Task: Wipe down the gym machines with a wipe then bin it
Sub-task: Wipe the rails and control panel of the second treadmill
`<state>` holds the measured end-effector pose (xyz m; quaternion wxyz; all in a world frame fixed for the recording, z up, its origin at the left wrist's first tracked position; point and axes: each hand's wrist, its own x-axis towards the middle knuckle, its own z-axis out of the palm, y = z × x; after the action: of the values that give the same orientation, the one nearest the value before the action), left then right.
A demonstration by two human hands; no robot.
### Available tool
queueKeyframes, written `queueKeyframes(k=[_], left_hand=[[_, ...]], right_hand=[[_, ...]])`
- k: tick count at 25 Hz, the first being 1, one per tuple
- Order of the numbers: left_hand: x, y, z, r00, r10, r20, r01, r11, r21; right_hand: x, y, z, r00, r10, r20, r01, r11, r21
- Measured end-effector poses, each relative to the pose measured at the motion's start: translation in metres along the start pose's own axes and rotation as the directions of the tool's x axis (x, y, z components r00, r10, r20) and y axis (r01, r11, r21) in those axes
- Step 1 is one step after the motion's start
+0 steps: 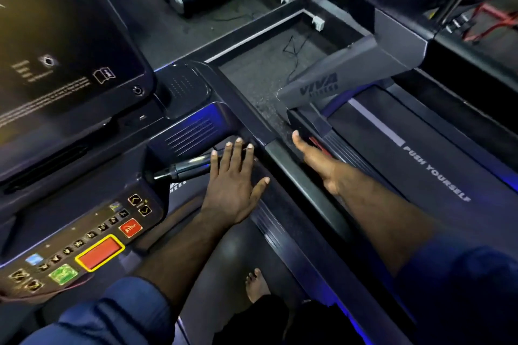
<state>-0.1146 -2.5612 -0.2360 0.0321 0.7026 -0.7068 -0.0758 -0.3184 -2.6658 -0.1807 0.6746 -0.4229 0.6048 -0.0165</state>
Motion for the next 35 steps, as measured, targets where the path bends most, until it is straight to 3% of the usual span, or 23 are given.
queueKeyframes(k=[3,5,8,12,17,19,21,27,30,33,35], left_hand=[[-0.006,-0.015,-0.005,0.999,-0.014,0.041,0.010,0.996,0.093],[-0.009,-0.017,-0.015,0.997,-0.009,0.075,0.002,0.997,0.083],[-0.017,-0.020,-0.037,0.992,-0.067,0.105,0.062,0.997,0.051],[-0.067,-0.043,-0.064,0.944,-0.328,0.035,0.324,0.942,0.086],[-0.158,-0.059,-0.087,0.899,-0.435,-0.053,0.437,0.899,0.025],[-0.185,-0.064,-0.097,0.883,-0.464,-0.071,0.463,0.886,-0.030],[-0.216,-0.075,-0.107,0.852,-0.516,-0.094,0.509,0.857,-0.083],[-0.308,-0.126,-0.118,0.744,-0.649,-0.161,0.615,0.759,-0.214],[-0.353,-0.154,-0.120,0.704,-0.681,-0.200,0.632,0.730,-0.262],[-0.402,-0.195,-0.119,0.610,-0.762,-0.220,0.672,0.644,-0.366],[-0.430,-0.222,-0.118,0.561,-0.801,-0.210,0.685,0.592,-0.425]], right_hand=[[-0.004,0.004,0.015,0.943,-0.293,-0.157,0.237,0.925,-0.298],[-0.004,0.017,0.029,0.805,-0.517,-0.291,0.310,0.785,-0.537],[-0.005,0.034,0.047,0.636,-0.702,-0.322,0.501,0.692,-0.520],[-0.016,0.028,0.084,0.552,-0.812,-0.189,0.671,0.567,-0.477],[-0.027,0.034,0.144,0.708,-0.690,-0.151,0.648,0.719,-0.250],[-0.030,0.033,0.170,0.731,-0.674,-0.103,0.655,0.737,-0.170],[-0.053,0.024,0.200,0.727,-0.687,-0.002,0.684,0.724,-0.095],[-0.085,-0.006,0.299,0.669,-0.696,0.261,0.733,0.676,-0.077],[-0.091,-0.011,0.357,0.639,-0.695,0.328,0.748,0.661,-0.058],[-0.084,-0.007,0.428,0.637,-0.660,0.397,0.733,0.678,-0.049],[-0.091,-0.009,0.471,0.669,-0.607,0.428,0.690,0.721,-0.055]])
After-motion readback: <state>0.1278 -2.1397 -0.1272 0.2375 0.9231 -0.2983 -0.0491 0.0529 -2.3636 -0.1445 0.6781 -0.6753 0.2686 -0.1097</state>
